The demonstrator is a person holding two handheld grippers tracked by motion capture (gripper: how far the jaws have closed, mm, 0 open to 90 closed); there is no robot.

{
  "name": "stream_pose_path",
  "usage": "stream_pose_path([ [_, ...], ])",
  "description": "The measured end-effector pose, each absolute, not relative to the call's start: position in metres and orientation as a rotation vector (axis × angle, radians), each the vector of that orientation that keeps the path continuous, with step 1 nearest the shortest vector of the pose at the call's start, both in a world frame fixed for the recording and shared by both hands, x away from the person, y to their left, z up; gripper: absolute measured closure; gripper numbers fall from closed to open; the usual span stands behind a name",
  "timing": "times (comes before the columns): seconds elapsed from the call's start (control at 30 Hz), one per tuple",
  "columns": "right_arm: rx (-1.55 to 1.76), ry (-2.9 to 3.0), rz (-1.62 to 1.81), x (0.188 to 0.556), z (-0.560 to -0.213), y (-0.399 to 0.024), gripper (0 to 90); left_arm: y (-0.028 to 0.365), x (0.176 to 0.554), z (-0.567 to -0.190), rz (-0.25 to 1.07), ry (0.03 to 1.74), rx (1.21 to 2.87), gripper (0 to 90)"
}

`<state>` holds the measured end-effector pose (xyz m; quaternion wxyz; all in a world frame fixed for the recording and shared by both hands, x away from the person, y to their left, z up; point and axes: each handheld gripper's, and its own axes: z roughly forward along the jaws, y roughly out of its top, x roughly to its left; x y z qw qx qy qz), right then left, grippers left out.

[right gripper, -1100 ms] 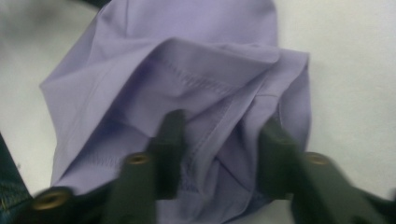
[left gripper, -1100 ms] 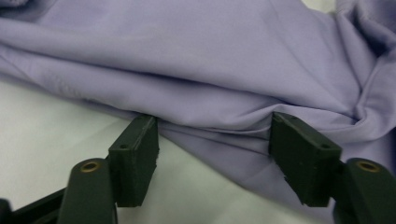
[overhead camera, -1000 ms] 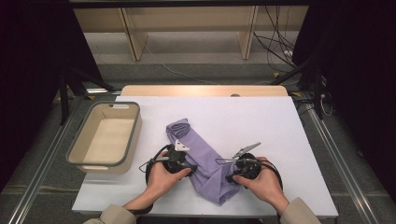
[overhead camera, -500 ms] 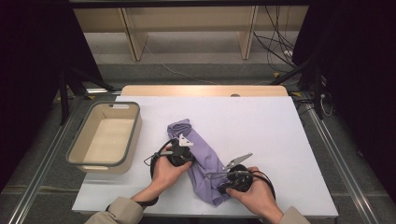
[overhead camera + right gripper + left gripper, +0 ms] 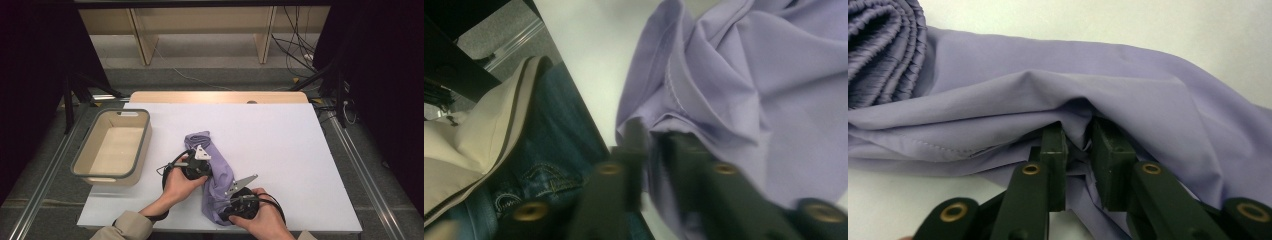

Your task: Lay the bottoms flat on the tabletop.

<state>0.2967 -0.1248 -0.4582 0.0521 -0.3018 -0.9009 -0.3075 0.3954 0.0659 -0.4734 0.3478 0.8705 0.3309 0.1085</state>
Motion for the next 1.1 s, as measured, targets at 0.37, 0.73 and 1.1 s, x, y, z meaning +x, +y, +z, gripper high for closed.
stream_pose_path([
  [0.37,-0.979,-2.781,-1.222,0.302,-0.410,-0.145,59.9,0.098,0.383,-0.451,0.331,0.901,2.182,60.0],
  [0.73,-1.178,-2.744,-1.384,0.325,-0.395,-0.169,60.1,0.100,0.383,-0.452,0.308,0.937,2.163,51.5],
  [1.1,-1.274,-2.697,-1.065,0.347,-0.453,-0.167,54.3,0.093,0.385,-0.457,0.214,0.977,2.130,29.2],
])
